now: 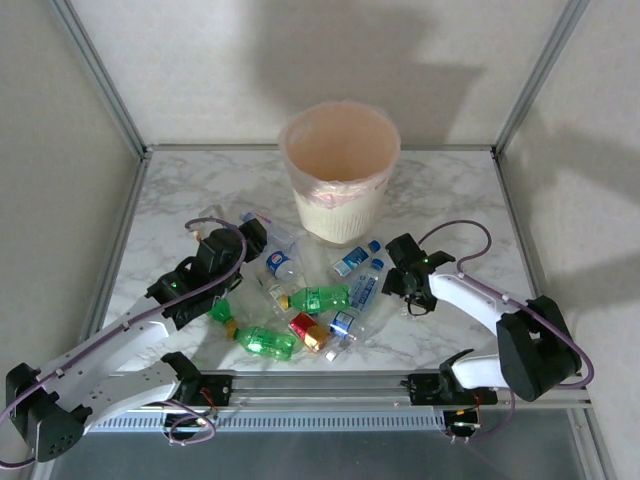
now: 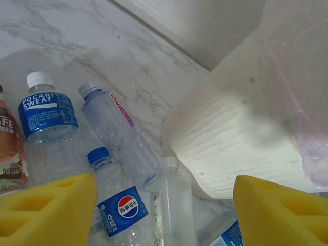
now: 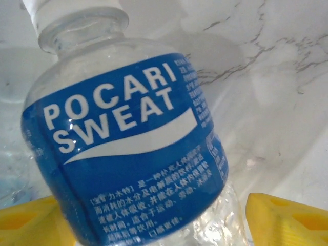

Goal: Put the plastic bottles in the bin

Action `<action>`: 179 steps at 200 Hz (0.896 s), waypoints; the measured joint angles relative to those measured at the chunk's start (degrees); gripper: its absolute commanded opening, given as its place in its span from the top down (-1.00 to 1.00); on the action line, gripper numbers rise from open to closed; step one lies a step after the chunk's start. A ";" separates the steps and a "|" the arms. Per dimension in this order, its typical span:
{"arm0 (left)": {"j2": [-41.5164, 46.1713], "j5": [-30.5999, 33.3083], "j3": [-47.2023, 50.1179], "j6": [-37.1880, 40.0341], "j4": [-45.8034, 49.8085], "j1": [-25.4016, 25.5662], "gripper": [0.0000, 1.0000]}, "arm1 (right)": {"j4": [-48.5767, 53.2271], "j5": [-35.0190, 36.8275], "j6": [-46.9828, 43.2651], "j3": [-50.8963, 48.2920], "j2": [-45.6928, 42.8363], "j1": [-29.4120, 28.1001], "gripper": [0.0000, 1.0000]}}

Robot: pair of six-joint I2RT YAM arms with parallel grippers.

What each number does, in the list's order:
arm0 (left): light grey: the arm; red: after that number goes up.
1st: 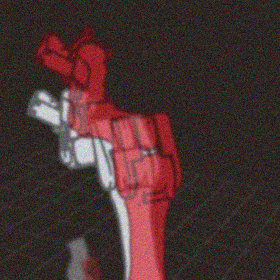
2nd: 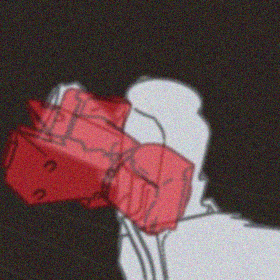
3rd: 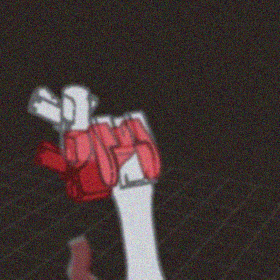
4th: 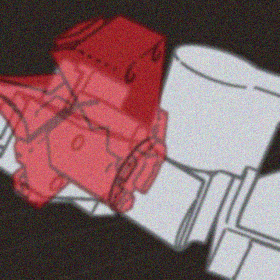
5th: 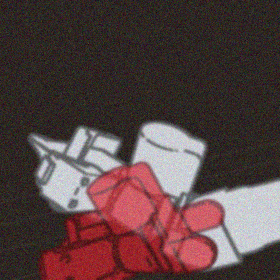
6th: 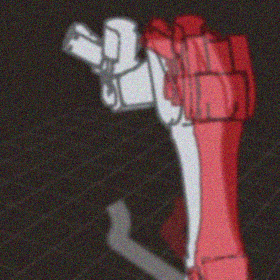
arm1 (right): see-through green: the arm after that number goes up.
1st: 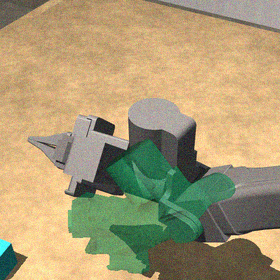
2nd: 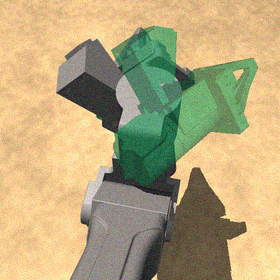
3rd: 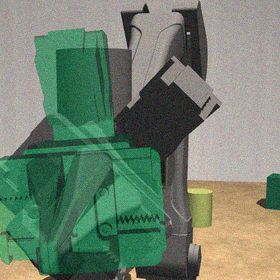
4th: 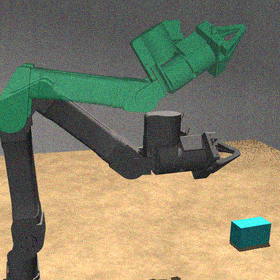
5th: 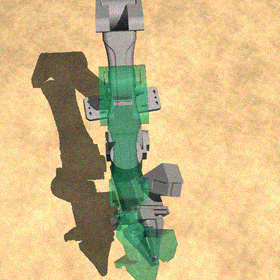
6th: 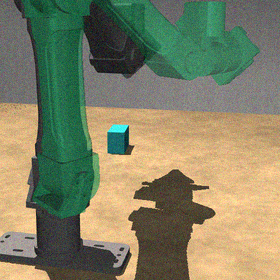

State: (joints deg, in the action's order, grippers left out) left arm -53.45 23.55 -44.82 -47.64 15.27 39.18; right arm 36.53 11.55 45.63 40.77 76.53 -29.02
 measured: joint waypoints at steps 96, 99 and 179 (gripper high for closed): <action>-0.39 -0.24 -0.02 -0.37 -0.04 0.00 -0.40 | -4.59 -1.62 -1.53 -2.99 1.66 3.98 -0.46; -0.39 -0.24 -0.02 -0.39 -0.04 0.00 -0.39 | -4.63 -1.60 -1.51 -3.04 1.66 4.07 -0.45; -0.39 -0.37 0.00 -1.51 -0.07 0.00 -0.39 | -1.11 -0.68 -1.53 -0.74 -3.80 4.13 -0.19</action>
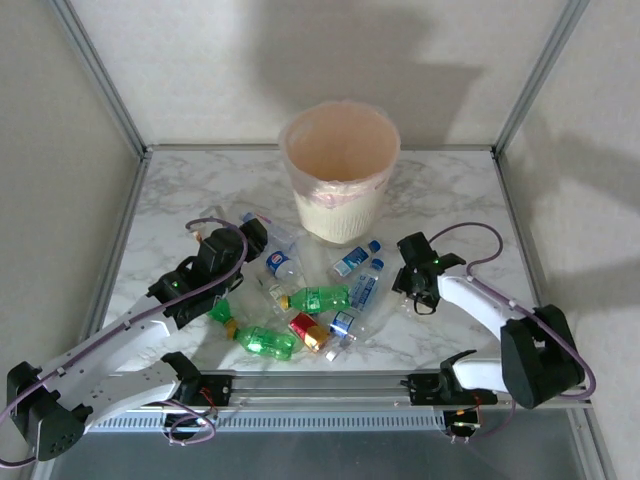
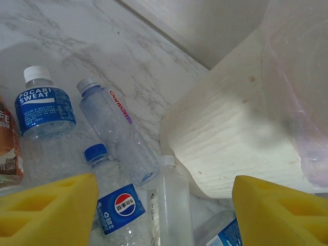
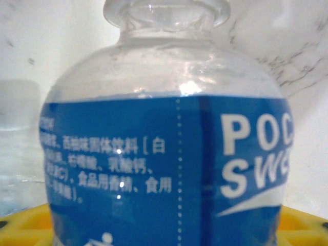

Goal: Put the plastic bottles in the bin

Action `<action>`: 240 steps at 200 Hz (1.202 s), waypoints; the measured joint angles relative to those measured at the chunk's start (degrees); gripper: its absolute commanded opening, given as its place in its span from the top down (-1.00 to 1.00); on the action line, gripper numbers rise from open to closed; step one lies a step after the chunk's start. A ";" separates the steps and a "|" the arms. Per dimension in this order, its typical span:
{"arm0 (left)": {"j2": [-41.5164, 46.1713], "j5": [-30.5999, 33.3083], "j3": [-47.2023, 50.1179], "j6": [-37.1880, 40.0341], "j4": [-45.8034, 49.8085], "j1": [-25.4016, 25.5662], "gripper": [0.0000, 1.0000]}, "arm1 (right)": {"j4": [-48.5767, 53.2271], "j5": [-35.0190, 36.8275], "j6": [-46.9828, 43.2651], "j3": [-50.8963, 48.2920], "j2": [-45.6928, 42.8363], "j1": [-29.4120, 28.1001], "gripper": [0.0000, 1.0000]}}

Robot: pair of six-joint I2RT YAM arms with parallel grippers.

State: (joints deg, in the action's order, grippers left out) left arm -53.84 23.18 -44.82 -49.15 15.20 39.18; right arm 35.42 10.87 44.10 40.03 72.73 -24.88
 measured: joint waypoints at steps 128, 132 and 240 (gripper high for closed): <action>0.04 0.02 1.09 -2.01 -0.26 -0.44 -0.41 | 10.40 5.05 -9.31 58.58 3.39 -0.02 -0.09; 0.04 0.00 1.09 -2.12 -0.31 -0.44 -0.41 | 9.97 4.76 -9.68 59.67 4.07 -0.09 -0.10; -2.10 -1.51 1.14 -2.40 -0.39 -0.66 -0.39 | -3.52 -4.57 -15.19 68.26 22.05 -2.21 -0.11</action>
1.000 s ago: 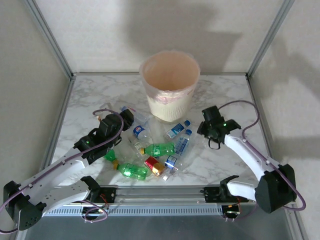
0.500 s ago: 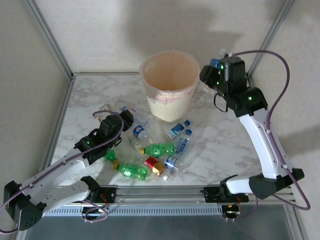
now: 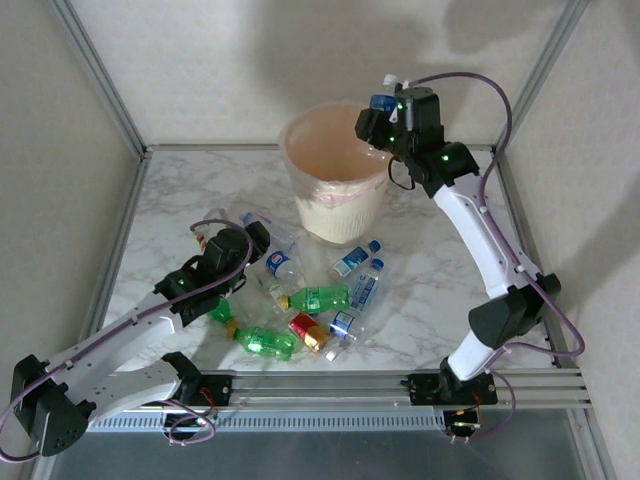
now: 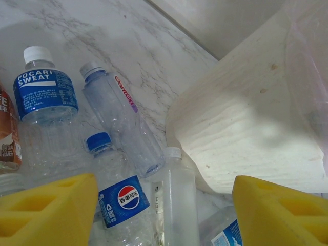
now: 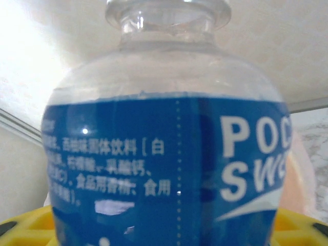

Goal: Put the plastic bottles in the bin

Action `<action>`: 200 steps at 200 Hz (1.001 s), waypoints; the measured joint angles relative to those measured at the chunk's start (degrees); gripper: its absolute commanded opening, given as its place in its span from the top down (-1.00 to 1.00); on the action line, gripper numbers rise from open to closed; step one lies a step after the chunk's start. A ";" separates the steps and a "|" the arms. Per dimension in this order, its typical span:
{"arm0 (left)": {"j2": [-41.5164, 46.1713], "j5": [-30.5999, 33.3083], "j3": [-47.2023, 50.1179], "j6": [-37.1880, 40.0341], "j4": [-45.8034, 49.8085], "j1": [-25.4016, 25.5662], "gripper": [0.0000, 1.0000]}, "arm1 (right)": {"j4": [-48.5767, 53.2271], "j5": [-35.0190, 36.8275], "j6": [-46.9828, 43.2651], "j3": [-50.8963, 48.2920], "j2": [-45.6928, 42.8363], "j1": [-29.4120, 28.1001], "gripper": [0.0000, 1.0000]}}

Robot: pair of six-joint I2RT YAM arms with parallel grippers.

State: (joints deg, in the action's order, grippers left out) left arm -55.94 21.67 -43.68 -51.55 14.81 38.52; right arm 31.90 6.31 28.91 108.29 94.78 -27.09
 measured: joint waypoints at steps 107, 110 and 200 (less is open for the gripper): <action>0.04 0.00 0.00 -0.44 0.31 0.00 -0.40 | -2.80 -0.39 -1.20 -1.55 3.72 -0.96 -0.48; 0.07 0.00 0.00 -0.46 0.37 0.00 -0.40 | -2.82 -0.37 -1.07 -1.62 3.72 -0.96 -0.49; 0.17 0.94 0.44 -1.55 2.60 -0.57 -0.41 | -3.58 -0.17 -1.09 -2.54 2.16 -1.95 -0.52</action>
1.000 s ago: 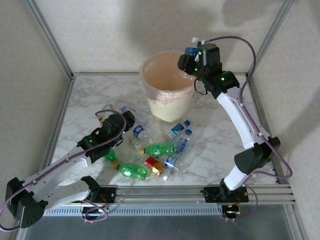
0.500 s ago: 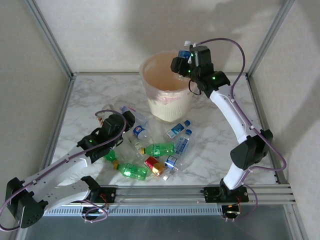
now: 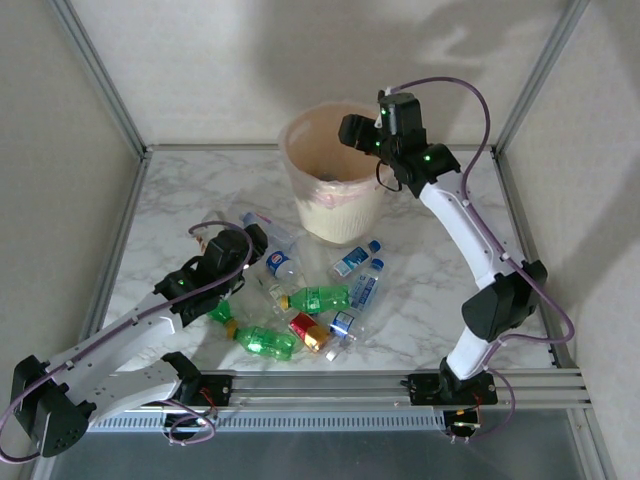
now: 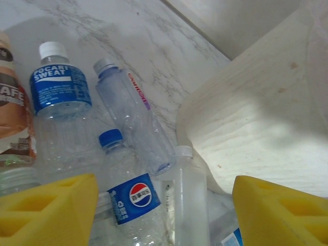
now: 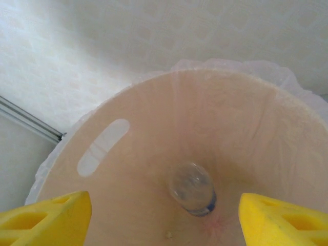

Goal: Put the plastic bottles in the bin

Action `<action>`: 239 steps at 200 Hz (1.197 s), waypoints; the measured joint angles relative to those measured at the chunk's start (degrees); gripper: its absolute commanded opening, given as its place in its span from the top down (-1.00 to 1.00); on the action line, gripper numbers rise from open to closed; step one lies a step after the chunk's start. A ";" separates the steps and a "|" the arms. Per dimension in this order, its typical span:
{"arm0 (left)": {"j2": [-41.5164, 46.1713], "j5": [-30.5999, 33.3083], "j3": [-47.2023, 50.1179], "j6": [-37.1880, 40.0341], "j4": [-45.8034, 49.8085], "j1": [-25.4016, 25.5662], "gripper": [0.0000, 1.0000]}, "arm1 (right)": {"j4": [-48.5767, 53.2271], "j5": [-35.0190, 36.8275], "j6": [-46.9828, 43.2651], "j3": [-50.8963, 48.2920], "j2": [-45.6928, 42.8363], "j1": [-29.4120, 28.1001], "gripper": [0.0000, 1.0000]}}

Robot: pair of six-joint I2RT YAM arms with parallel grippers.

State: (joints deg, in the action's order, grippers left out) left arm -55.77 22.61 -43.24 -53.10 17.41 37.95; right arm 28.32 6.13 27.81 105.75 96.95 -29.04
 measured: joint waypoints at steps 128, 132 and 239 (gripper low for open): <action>4.33 0.94 7.93 -7.87 18.49 -9.79 -0.48 | -5.01 2.32 0.48 -25.27 -23.98 -14.73 -0.57; 4.00 0.83 8.04 -7.87 18.45 -9.79 -0.48 | -4.96 2.45 0.59 -25.90 -24.13 -14.73 -0.57; -1.20 -1.01 11.02 -8.85 19.52 -9.94 -0.73 | -5.18 5.27 3.89 -33.20 -29.00 -14.73 -0.67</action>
State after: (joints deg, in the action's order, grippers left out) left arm -56.97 21.61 -32.23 -61.95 36.93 28.01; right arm 23.14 11.40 31.70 72.55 67.94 -43.77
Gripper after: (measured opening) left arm 0.881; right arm 0.831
